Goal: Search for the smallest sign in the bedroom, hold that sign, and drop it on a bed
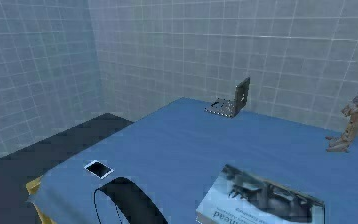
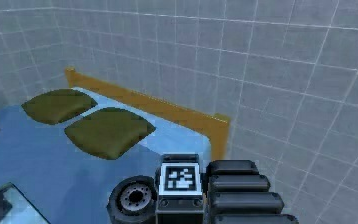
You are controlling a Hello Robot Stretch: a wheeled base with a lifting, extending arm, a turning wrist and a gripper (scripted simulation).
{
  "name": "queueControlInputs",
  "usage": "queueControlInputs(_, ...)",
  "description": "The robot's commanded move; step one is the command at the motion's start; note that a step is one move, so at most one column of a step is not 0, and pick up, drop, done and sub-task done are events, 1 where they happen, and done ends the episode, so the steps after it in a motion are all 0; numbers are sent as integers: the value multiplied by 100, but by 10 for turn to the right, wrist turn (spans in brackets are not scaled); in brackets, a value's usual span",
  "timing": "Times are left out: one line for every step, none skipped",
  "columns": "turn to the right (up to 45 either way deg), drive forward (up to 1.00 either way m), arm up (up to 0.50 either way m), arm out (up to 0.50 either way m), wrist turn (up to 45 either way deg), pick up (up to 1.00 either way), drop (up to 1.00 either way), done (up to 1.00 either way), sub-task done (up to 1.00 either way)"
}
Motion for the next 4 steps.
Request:
queueControlInputs(30,0,0,0,0,0,0,0,0)
queueControlInputs(-450,0,0,0,0,0,0,0,0)
queueControlInputs(-450,0,0,0,0,0,0,0,0)
queueControlInputs(-270,0,0,0,0,0,0,0,0)
